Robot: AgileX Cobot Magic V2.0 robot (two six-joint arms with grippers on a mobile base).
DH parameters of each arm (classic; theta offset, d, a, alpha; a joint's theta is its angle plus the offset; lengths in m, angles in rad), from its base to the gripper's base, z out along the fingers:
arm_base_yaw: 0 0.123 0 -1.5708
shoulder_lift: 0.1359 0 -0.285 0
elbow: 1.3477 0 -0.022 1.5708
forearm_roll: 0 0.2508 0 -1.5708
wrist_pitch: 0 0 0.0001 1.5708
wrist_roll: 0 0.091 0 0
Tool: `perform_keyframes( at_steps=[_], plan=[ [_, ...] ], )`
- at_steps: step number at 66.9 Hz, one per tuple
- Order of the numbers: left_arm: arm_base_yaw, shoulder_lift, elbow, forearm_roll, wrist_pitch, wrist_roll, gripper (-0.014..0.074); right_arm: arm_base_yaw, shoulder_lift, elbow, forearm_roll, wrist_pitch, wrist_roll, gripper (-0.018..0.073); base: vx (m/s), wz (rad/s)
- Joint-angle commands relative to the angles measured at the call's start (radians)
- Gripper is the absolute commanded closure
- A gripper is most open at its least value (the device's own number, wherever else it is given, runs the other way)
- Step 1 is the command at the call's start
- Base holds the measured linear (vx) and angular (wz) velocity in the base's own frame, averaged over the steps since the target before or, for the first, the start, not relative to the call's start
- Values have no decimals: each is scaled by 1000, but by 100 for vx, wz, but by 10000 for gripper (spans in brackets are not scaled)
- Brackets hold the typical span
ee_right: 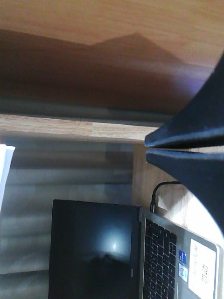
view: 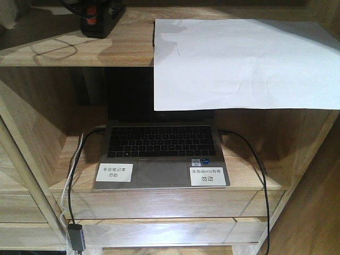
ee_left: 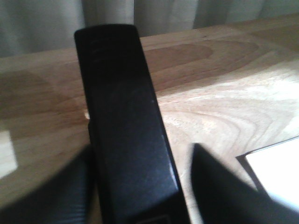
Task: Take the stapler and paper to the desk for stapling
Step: 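Lift the stapler with the left gripper and pull it off the shelf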
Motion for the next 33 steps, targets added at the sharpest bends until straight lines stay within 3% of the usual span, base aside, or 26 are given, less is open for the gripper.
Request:
perform_keyframes(
  at_steps=[1,8,33],
  plan=[
    [-3,-48,-35,12,-67,9,473,-3,-16,4,-5,-72,-4,568,0,0],
    [-3,-52,-60,10,-64,9,608,-3,-16,4,-5,-72,-4,568,0,0],
    [-3,-167,-115,0,-65,31,603,-3,-16,4,-5,-72,-4,568,0,0]
  ],
)
